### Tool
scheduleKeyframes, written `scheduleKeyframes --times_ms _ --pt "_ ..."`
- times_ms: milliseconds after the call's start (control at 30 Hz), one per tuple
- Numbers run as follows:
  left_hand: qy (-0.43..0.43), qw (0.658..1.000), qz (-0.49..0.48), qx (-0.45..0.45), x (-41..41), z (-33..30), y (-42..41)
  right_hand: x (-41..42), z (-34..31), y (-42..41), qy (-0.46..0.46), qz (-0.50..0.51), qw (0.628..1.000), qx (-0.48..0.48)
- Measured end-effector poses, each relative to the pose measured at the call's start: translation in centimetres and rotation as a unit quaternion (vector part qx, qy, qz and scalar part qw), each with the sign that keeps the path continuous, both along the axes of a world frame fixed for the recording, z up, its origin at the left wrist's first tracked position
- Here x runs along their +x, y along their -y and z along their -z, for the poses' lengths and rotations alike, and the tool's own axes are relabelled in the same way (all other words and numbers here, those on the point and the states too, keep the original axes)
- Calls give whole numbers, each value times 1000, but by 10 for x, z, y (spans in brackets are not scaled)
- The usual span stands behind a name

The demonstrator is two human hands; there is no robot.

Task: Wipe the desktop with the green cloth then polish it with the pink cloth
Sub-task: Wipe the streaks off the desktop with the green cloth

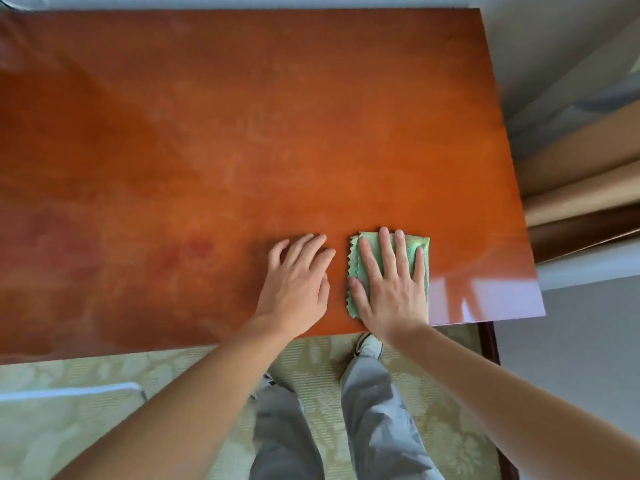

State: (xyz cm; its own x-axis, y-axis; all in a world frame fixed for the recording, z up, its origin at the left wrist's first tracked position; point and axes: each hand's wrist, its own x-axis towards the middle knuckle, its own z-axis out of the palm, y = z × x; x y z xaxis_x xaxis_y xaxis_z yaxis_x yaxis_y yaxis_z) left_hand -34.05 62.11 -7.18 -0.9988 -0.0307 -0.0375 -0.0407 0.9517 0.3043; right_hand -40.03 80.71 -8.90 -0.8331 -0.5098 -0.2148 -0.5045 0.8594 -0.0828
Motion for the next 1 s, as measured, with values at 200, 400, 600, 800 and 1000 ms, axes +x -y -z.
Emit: scheduleKeyframes --times_ms 200,400,600,800,1000 --pt "-32 997 -71 -7 106 2 104 41 -1 107 2 -29 1000 -4" --pt "-10 992 -121 -15 178 -7 184 112 1 207 9 -78 997 2" --pt "21 975 -223 5 234 -24 235 155 2 270 6 -90 996 25" --pt "42 964 -263 17 266 -34 256 163 1 287 -1 -82 996 31" --pt "52 963 -263 12 268 -40 279 172 -1 329 3 -85 996 8"
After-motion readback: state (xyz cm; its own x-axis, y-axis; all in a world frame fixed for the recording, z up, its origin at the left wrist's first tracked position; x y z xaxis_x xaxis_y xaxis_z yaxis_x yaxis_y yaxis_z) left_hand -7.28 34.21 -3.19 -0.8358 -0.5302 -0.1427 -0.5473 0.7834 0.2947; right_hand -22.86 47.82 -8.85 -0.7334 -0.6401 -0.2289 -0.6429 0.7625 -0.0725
